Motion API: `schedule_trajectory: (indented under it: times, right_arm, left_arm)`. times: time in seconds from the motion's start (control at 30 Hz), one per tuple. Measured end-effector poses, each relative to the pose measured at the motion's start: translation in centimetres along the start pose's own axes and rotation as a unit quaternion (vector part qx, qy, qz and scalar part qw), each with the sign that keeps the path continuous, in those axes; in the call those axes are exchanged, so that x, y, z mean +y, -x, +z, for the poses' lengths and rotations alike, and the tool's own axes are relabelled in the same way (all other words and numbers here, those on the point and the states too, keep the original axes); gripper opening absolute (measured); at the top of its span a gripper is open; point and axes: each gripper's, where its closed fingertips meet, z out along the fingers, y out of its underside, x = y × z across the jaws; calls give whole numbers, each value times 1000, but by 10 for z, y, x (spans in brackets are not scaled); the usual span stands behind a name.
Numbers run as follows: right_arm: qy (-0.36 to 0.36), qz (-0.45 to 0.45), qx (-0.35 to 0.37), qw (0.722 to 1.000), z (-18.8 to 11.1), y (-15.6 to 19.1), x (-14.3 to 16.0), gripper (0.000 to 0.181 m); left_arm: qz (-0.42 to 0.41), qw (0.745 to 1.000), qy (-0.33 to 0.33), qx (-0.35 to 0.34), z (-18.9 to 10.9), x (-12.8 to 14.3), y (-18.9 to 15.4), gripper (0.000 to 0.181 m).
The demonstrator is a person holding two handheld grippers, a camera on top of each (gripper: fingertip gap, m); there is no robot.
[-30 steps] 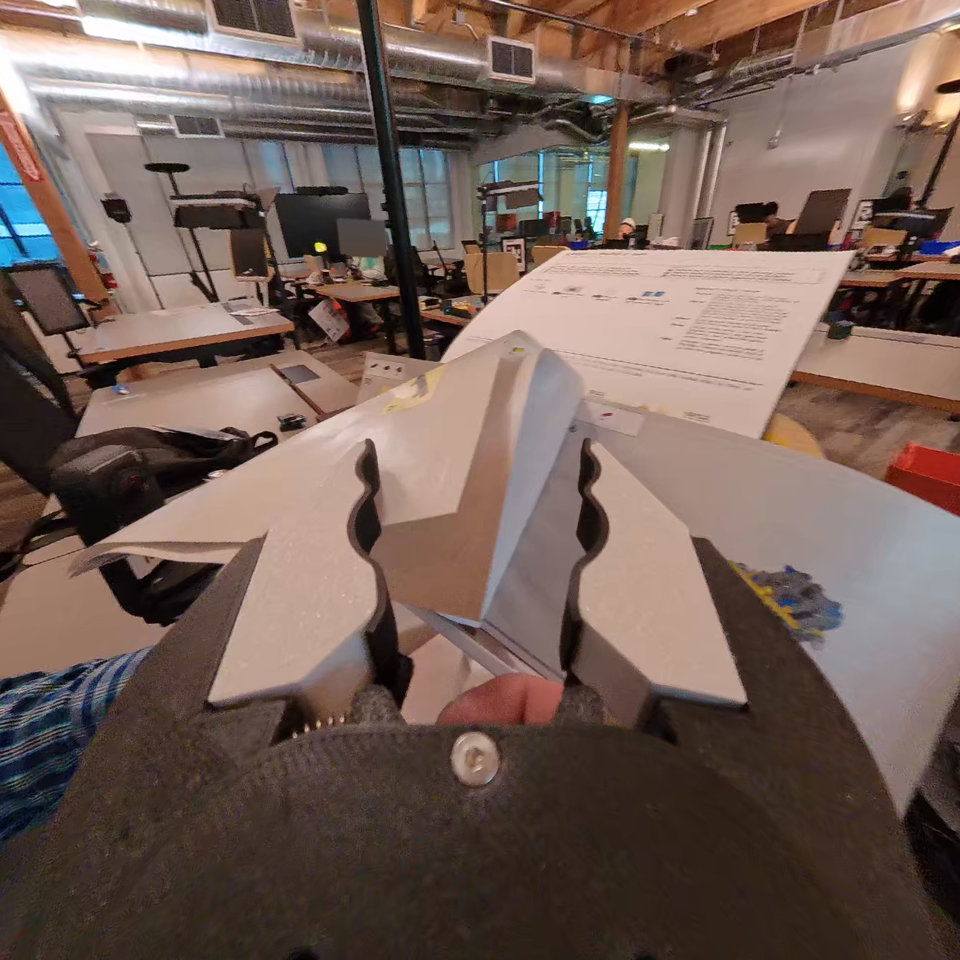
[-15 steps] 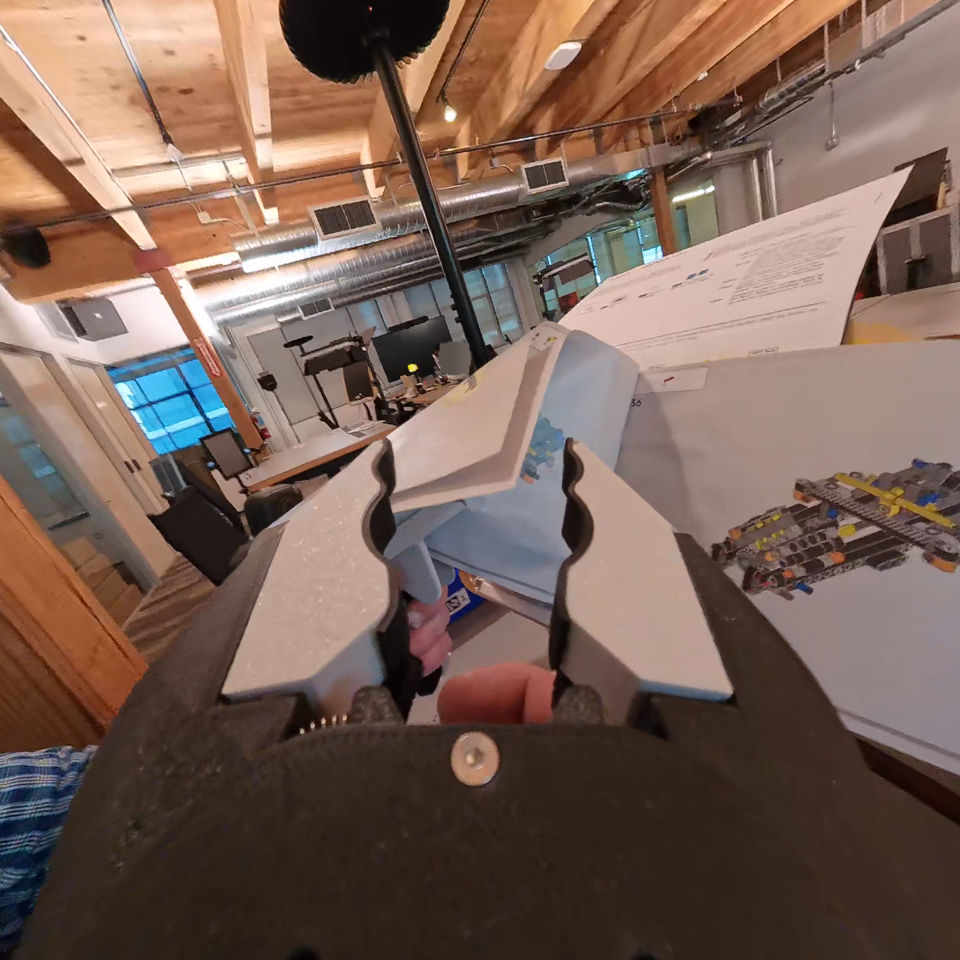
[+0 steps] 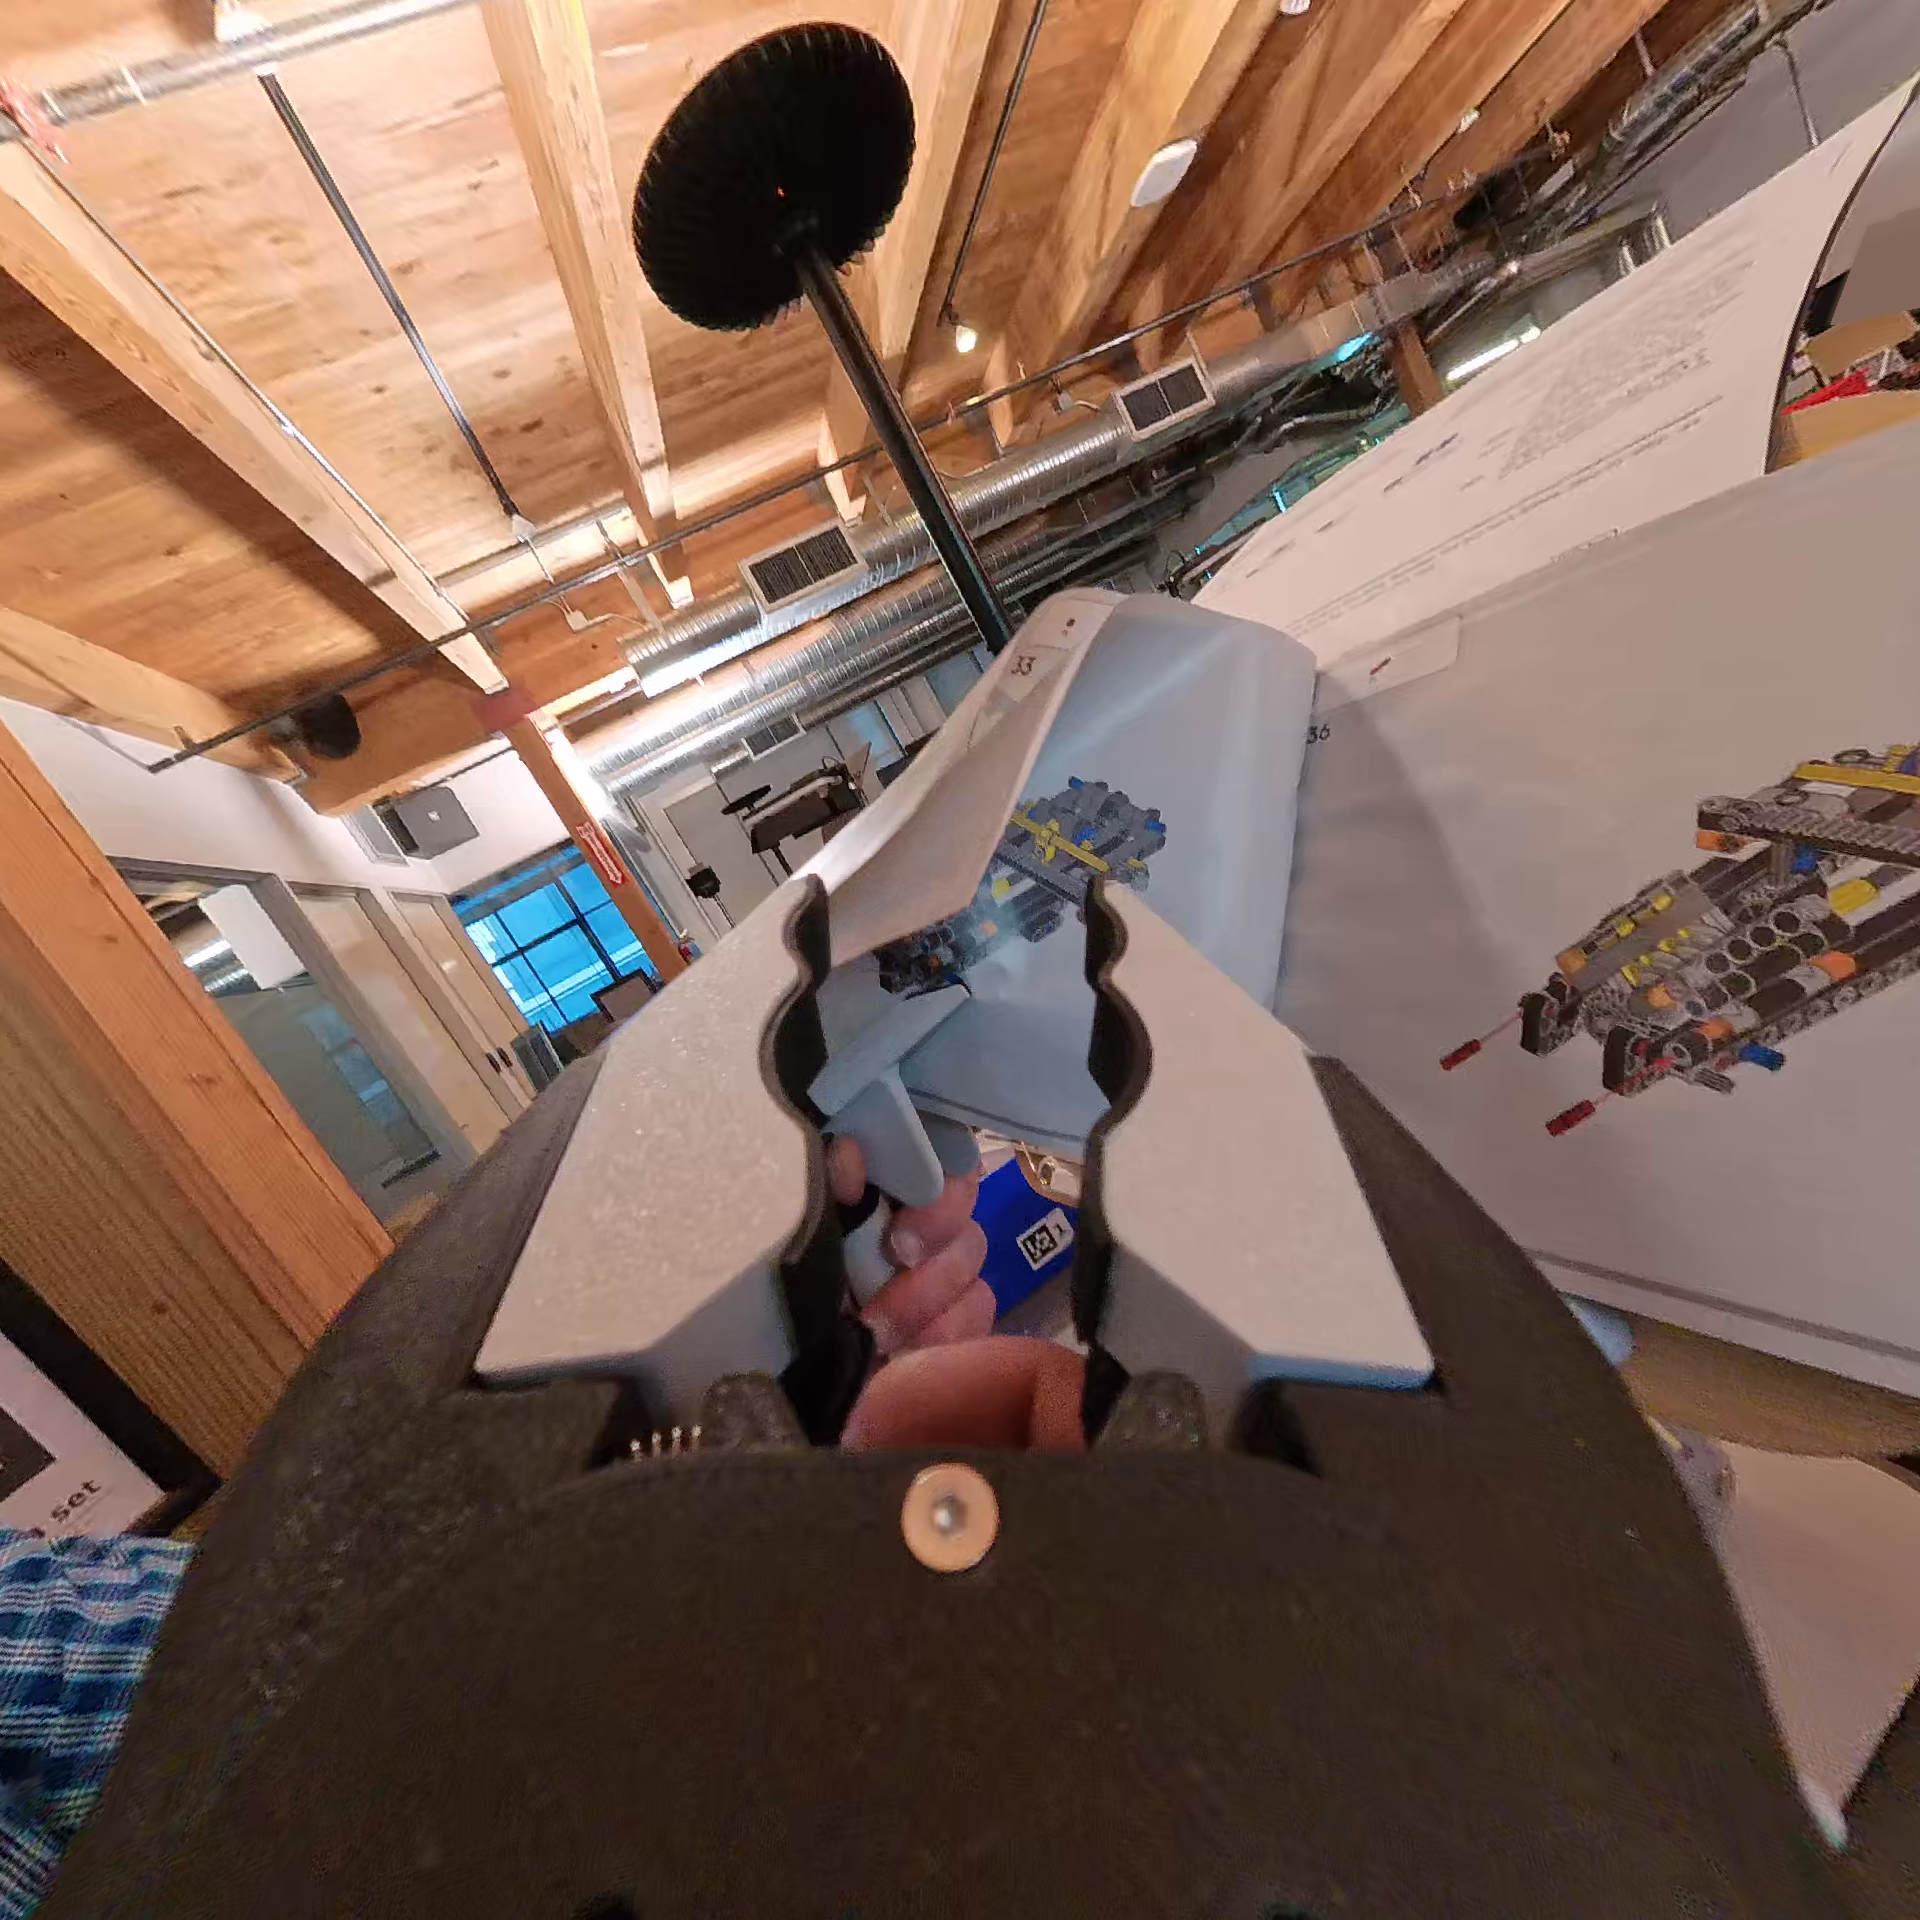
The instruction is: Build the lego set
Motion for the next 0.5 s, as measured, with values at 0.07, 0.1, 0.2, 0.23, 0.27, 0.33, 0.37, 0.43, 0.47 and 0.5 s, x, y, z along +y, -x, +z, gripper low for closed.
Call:
schedule_trajectory:
  times: [0.07, 0.1, 0.2, 0.23, 0.27, 0.33, 0.37, 0.43, 0.47, 0.5]
  right_arm:
    - [0, 1, -5, 1000, 3, 1, -2, 30]
    - [3, -2, -1, 1000, 5, 0, -2, 11]
    - [8, -5, -12, 1000, 9, 2, 1, 0]
    - [4, -6, -18, 1000, 10, 4, 1, 0]
    - [-1, -5, -26, 1000, 9, 7, 0, 0]
    - [-9, -5, -33, 999, 10, 11, -2, 0]
    - [-9, -8, -34, 999, 12, 13, -3, 0]
    - [-10, -22, -35, 999, 17, 19, -7, 0]
    - [-4, -31, -34, 999, 21, 21, -7, 0]
    - [4, -41, -34, 999, 26, 24, -8, 0]
  left_arm:
    - [0, 1000, 0, 0, 0, 0, 0, 0]
    - [-1, 1000, 0, 0, 0, 0, 0, 0]
    - [-10, 1000, 0, 0, -2, 0, 2, 0]
    - [-14, 1000, 1, 2, -2, 0, 2, 0]
    - [-16, 1000, 4, 3, -3, 0, 2, 0]
    - [-20, 1000, 15, 11, -4, 2, 1, 0]
    - [-19, 999, 20, 18, -6, 3, 0, 4]
    - [1, 999, 30, 39, -14, 2, -7, 29]
    - [19, 998, 37, 52, -21, 1, -11, 40]
    - [37, 996, 45, 71, -30, -1, -16, 54]
